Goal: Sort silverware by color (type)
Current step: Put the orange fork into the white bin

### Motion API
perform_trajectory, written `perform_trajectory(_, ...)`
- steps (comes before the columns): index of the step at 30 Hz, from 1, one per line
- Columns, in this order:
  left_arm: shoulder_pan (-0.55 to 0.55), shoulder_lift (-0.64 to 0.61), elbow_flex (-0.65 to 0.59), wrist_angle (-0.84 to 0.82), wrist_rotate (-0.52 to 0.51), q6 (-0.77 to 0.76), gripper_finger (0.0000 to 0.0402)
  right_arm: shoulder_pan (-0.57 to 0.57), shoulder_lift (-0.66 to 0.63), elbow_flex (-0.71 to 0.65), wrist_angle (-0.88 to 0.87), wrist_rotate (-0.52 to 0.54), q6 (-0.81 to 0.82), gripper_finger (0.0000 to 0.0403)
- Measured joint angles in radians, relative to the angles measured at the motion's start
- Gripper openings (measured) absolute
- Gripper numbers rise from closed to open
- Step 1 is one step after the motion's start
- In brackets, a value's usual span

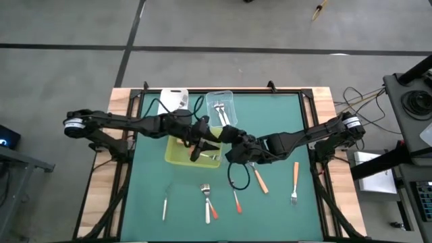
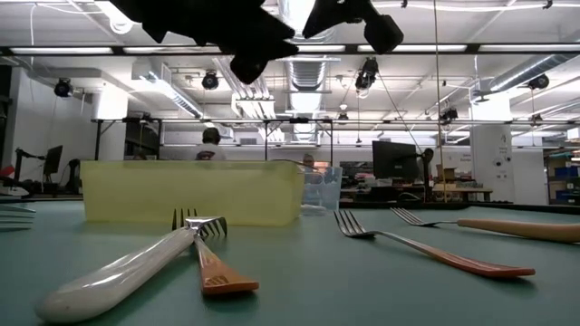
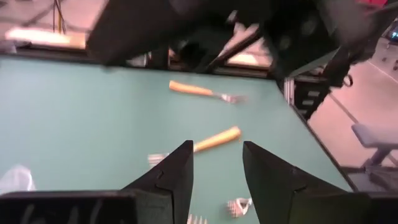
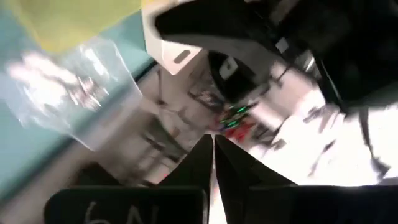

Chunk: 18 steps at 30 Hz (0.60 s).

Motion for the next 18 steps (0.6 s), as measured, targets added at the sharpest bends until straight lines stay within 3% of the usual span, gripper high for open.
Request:
perform_trajectory(6, -0.001, -0.038, 0.0, -0.293, -0.016, 0.104, 0.0121, -0.005, -0.011, 0.0, -0.154, -0.005, 0.776, 0.0008)
perform_trajectory(9, -0.003, -0.033, -0.002, -0.426, -0.042, 0.142, 0.0121, -0.012, -0.013, 0.0, -0.271, -0.01, 1.074, 0.0008)
perform_trajectory(14, -0.005, 0.001, -0.016, -0.43, -0.042, 0.15, 0.0135, -0.011, -0.013, -0.015, -0.415, -0.036, 1.395, 0.0008)
perform_trajectory(18, -0.006, 0.033, -0.022, -0.379, -0.044, 0.158, 0.0156, -0.009, -0.013, -0.045, -0.454, -0.035, 1.515, 0.0008)
